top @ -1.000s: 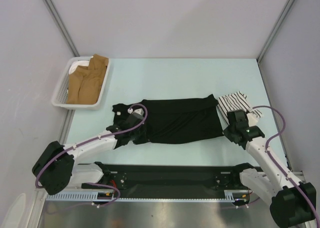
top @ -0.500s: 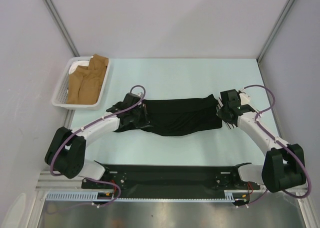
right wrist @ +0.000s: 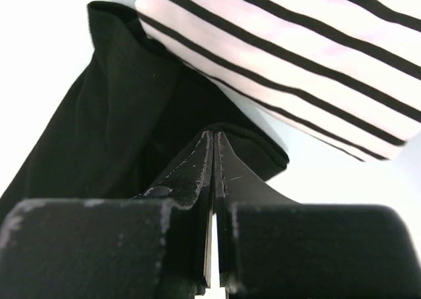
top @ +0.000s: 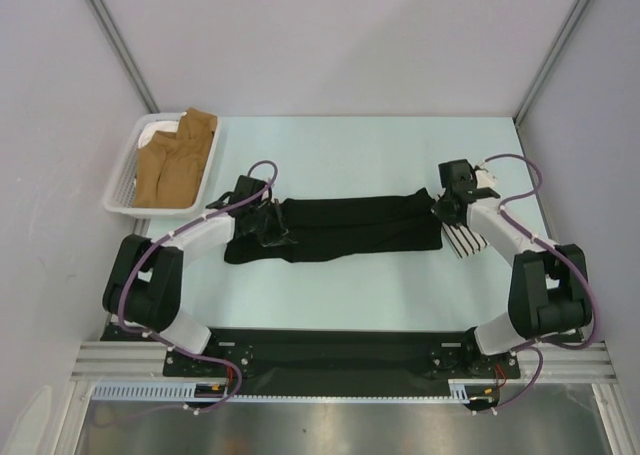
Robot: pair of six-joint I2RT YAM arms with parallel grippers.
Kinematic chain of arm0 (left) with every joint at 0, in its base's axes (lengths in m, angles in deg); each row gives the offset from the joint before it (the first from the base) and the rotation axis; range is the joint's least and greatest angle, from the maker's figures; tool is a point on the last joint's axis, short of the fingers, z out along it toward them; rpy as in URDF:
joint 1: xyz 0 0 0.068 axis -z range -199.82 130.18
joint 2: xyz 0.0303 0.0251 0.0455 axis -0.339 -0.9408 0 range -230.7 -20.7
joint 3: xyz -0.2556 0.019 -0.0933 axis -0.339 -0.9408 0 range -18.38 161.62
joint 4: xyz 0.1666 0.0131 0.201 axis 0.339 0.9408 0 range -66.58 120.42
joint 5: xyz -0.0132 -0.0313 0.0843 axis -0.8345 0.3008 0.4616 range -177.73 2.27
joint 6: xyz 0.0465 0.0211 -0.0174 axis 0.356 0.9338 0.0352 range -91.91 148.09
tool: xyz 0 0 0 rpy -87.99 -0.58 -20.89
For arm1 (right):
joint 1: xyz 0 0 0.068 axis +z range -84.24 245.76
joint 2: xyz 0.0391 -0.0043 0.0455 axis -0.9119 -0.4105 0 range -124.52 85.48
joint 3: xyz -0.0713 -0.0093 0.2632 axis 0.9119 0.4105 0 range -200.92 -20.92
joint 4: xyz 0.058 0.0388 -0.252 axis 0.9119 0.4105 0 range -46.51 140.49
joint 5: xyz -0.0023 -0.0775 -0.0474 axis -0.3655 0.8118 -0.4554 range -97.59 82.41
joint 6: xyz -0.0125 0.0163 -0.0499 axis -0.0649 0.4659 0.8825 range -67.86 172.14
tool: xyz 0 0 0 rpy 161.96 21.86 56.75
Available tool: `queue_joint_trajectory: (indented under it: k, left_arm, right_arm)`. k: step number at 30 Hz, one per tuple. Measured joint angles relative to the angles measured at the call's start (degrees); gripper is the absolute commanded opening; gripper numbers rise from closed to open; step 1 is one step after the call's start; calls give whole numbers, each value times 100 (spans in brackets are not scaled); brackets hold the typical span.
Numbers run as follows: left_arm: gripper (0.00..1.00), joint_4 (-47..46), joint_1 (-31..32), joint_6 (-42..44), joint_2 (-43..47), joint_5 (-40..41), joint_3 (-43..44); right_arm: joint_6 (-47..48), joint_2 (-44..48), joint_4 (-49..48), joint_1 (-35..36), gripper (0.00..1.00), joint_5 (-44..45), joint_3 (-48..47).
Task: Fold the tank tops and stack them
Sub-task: Fold the tank top
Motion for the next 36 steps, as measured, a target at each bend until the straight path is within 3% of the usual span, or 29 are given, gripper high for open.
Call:
queue_joint_trajectory:
  k: [9,11,12,13,15,16,18,20,22,31,36]
  left_arm:
    - [0,92,-286,164,-444,-44,393]
    - [4,129,-350,238,-511,-22,533]
    - [28,144,-376,262,-555,-4,608]
    - [44,157,-398,339,-610,15,688]
    - [67,181,-433,424,-732,74,833]
    - [70,186,-444,463,-763,101,863]
    - [73,219,-461,463,-776,179,870]
    - [73,229,-461,485,-737,282,852]
    - [73,258,-461,492,-625,393,811]
    - [73,487,-442,542,365,815,710]
    - [73,535,-389,542,686,898,476]
  right_arm:
    - [-4,-579,-264,-4,0,-35,-129]
    - [-2,-691,-308,-4,6,-59,-192]
    - [4,-756,-330,-4,12,-74,-238]
    - [2,-813,-343,-4,32,-87,-280]
    - [20,-946,-352,-11,40,-81,-402]
    - [42,-999,-356,-17,41,-76,-450]
    - [63,-1029,-367,-35,41,-66,-472]
    - [59,-1025,-376,-72,50,-70,-468]
    - [103,-970,-457,-114,52,-96,-391]
    - [125,120,-662,-232,48,-337,568]
    - [96,-52,-896,-461,47,-684,885]
